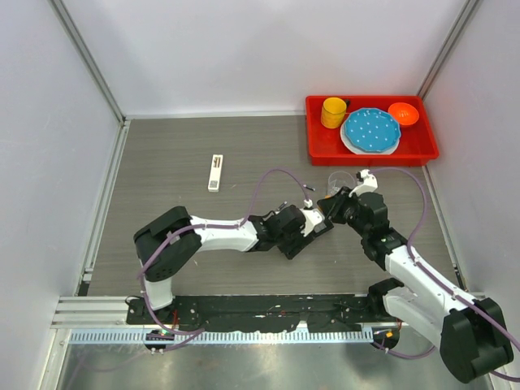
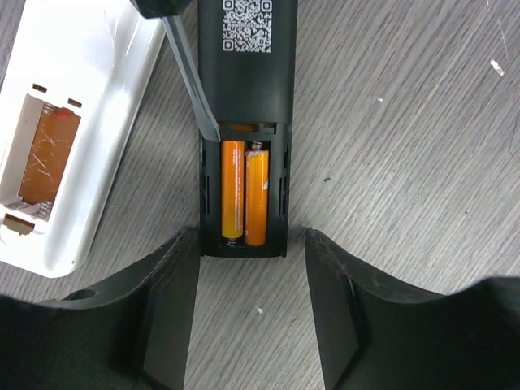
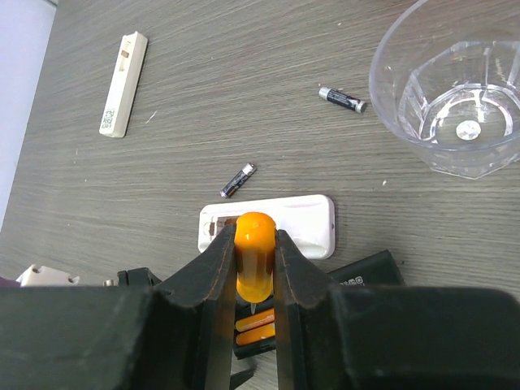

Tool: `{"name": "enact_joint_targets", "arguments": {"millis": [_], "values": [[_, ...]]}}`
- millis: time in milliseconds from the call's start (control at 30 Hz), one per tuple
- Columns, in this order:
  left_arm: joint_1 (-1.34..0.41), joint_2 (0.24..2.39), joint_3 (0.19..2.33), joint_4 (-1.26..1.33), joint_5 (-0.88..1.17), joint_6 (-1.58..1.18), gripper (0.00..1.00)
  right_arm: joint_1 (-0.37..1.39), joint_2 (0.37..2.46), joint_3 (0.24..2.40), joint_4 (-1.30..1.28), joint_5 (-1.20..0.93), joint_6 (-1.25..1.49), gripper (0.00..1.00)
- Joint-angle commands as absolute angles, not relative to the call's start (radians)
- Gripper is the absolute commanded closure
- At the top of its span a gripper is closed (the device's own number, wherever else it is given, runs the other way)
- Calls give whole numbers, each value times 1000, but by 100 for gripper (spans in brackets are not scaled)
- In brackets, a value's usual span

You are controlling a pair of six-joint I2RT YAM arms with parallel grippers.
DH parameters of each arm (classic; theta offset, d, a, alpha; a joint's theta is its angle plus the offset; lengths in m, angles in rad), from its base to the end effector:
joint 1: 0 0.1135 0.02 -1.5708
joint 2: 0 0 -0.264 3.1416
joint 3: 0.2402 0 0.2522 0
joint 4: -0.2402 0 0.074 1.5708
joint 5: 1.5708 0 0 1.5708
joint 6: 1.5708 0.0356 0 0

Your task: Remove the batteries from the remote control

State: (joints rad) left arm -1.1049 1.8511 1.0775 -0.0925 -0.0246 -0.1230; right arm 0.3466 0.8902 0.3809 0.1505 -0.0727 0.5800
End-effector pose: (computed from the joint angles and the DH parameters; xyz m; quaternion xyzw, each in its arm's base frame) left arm 0.1720 -0.3402 0.1555 0.4387 0.8296 -0.1894 0.2887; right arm 0.1868 0.0702 0.2132 0.0751 0.8182 0.2811 0.4959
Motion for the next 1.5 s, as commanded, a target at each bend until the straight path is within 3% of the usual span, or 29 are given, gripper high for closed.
{"name": "enact_joint_targets", "arguments": {"millis": [0, 300, 667, 1000, 1067, 1467], "values": [[-1101, 1833, 1009, -121, 31, -133, 46, 347, 888, 382, 222, -106, 542, 99], [-1074, 1851, 1012, -144, 26, -149, 49, 347, 839, 379, 192, -121, 506, 99], [-1066, 1861, 1020, -147, 12, -146, 78, 348, 842, 376, 132, -124, 479, 99], [-1054, 1861, 1019, -152, 28, -147, 92, 350, 880, 361, 144, -115, 472, 99], [-1054, 1861, 1020, -152, 26, -146, 100, 350, 894, 357, 153, -118, 476, 99], [-1052, 1864, 1023, -156, 31, -144, 100, 356, 933, 341, 198, -121, 494, 99]]}}
